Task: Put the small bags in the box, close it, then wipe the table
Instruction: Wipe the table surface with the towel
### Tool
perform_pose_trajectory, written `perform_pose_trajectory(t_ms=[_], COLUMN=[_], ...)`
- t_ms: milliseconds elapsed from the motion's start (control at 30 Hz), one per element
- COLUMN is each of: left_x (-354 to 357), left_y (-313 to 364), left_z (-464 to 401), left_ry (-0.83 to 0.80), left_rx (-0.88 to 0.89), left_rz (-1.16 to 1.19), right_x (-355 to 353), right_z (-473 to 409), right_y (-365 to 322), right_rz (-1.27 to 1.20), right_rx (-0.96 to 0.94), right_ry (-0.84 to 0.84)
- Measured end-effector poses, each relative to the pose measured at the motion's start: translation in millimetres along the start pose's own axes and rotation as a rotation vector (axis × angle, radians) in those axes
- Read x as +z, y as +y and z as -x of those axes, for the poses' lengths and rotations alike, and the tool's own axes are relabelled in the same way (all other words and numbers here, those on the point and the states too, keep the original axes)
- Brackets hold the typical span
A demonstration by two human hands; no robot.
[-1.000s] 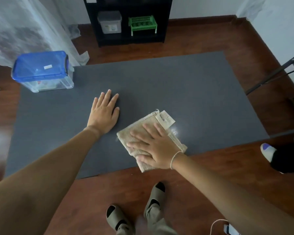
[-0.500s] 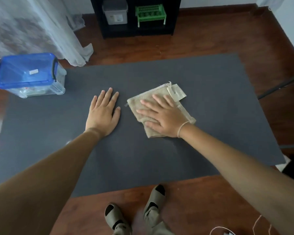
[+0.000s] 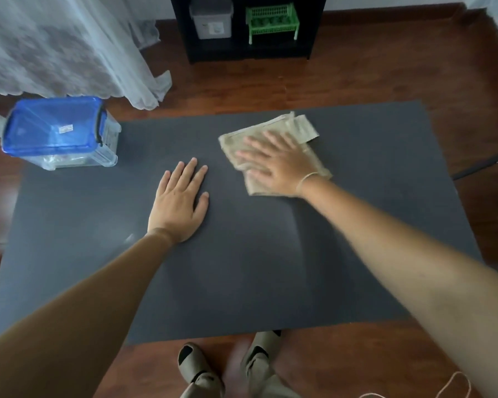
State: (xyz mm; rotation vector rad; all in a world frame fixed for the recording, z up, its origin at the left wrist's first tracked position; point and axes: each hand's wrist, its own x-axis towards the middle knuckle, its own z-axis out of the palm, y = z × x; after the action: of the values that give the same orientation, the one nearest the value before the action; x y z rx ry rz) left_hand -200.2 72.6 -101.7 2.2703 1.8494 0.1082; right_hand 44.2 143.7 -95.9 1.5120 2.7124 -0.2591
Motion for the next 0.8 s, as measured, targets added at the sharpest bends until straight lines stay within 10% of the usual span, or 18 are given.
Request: perform_pose_trajectory(t_ms=[233, 500, 700, 800], left_x=[1, 0, -3, -8], left_y=[0, 0, 6, 11], left_z=[-1, 0, 1, 2], left_ry=[0.015, 0.001, 0.018, 0.011], left_rx=[-0.005, -0.001, 0.016, 0.089], left_rz=[-0.005, -0.004, -0.034, -0.136], right_x=[-14, 17, -2, 15], right_z=[75, 125, 168, 161], right_y=[124, -39, 89, 8], right_rz=[-0.202, 0.015, -0.211, -0.144], right_rx=[1.072, -0.131, 1.042, 0.658], right_ry=[0.148, -0.041, 0.096, 0.067])
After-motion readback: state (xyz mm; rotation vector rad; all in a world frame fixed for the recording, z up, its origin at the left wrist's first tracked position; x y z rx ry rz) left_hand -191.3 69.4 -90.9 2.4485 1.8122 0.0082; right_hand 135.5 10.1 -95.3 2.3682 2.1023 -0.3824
